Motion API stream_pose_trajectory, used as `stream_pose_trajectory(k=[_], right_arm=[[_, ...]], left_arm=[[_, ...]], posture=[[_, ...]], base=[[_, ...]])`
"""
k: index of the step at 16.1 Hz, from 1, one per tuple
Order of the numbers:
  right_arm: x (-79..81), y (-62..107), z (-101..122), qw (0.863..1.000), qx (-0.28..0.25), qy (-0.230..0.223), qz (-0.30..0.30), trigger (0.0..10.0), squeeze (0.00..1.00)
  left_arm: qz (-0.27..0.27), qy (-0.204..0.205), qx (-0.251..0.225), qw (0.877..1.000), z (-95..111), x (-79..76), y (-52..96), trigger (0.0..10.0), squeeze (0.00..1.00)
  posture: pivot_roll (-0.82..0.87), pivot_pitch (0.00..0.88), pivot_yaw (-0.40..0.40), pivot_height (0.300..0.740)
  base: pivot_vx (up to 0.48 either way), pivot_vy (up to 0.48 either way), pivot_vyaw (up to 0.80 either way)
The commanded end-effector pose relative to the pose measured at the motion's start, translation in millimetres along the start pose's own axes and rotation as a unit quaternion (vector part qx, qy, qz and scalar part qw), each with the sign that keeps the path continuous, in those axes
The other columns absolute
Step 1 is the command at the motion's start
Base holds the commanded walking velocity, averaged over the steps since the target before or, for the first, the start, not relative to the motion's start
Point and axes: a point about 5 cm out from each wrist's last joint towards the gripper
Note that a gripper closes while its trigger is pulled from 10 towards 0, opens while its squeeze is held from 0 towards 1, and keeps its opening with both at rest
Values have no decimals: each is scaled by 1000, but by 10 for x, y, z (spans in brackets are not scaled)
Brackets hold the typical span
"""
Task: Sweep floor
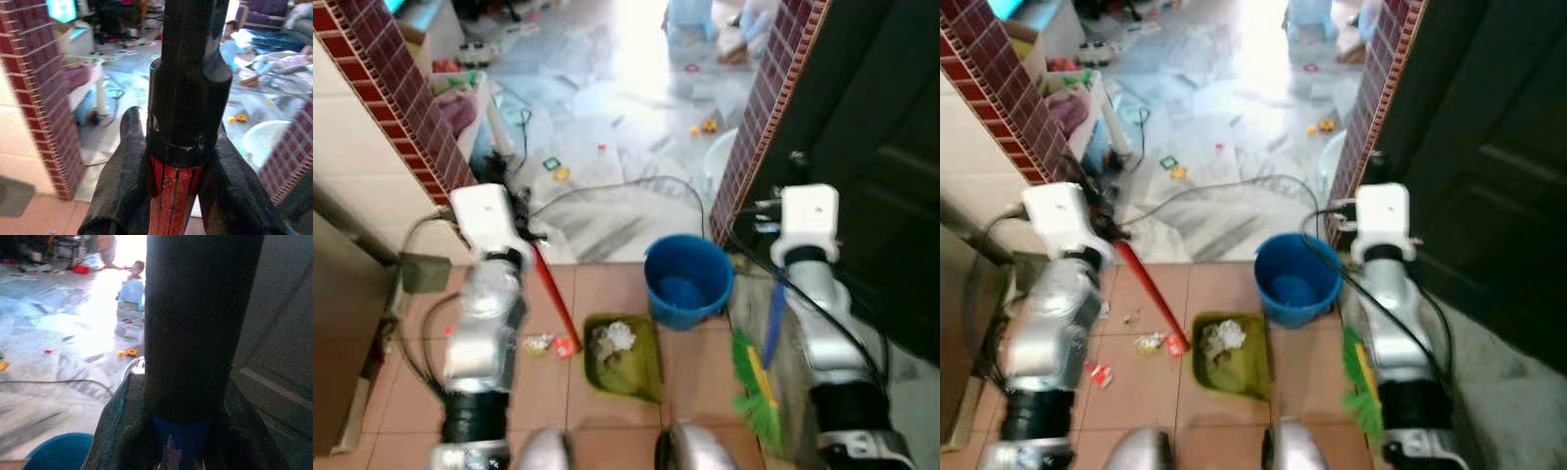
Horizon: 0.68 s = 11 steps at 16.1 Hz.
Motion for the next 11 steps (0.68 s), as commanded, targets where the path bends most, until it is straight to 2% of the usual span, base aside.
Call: stream_pose_trajectory(k=[1, 3, 11], right_arm=[[-34, -4, 35, 1000, -11, 16, -5, 10000, 0], [-38, 0, 24, 1000, -9, 17, -5, 10000, 0], [-57, -9, 2, 1000, -7, 25, -4, 10000, 0]], left_arm=[[-13, 16, -32, 999, 154, -43, -11, 10000, 0], [-4, 14, -31, 999, 150, -25, -9, 10000, 0], [36, 13, -43, 998, 219, 129, -11, 10000, 0]], posture=[[-112, 59, 33, 740], [-114, 62, 32, 740], [-114, 63, 28, 740]], base=[[0, -412, 0], [0, -349, 0], [0, 0, 0]])
Point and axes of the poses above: a point about 5 cm out from each wrist's last joint towards the gripper, its own y axis pointing back from the gripper into the wrist, its own z axis along the axis of the wrist's last joint, x = y × z, and after that the axes turned 6 degrees about y, right-handed
